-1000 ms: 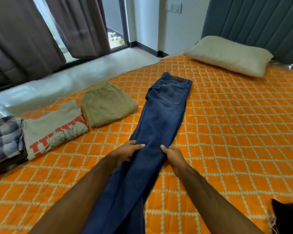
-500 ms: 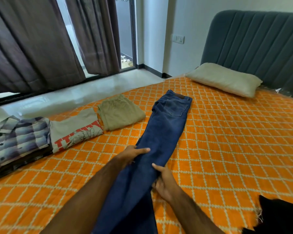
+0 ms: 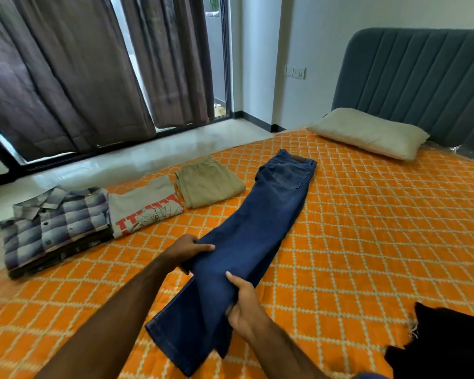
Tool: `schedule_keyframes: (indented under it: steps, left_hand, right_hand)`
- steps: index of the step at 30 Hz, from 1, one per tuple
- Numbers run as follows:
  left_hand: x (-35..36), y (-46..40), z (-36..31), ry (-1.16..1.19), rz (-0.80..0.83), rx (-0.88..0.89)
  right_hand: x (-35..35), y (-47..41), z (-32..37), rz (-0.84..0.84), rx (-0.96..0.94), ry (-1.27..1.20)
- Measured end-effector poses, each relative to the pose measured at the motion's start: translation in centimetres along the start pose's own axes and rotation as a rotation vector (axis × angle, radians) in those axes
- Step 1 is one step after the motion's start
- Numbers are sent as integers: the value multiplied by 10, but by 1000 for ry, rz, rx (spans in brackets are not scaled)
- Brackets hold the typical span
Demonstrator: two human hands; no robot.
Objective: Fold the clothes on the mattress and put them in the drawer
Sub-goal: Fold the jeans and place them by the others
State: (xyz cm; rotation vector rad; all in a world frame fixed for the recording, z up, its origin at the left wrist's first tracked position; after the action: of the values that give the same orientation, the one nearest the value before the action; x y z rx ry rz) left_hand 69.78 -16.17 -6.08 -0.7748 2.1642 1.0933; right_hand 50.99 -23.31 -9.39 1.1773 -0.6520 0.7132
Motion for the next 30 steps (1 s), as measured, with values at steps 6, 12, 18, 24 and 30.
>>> schedule_keyframes:
  steps: [6,12,18,24,30]
  left_hand:
    - [-10,13,50,-391,49,17]
    - [19,30,104,-601,15,15]
    - [50,50,161,-432,-97,36]
    - [54,60,165,-264,-9,83]
    - [43,84,157,283,291,9]
  right_hand:
    - [-18,3,-46,-24,224,394]
    - [-31,10,-85,-10,304,716]
    - [-44,12,-94,-28,290,1244]
    - [-64,5,-84,-202,-120,1349]
    - [-69,13,-108,-305,-314,805]
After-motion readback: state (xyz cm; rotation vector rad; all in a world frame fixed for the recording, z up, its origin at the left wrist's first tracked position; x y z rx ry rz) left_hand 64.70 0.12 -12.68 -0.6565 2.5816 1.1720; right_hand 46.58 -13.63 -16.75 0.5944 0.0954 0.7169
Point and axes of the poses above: each hand's wrist, its own y-axis away from the middle knuckle, its own x-axis out of the palm, z = x × y, the point moved 2 cm from there along -y, towards the middle knuckle, and after that the axes turned 15 degrees about -y, right-handed, at the moved point
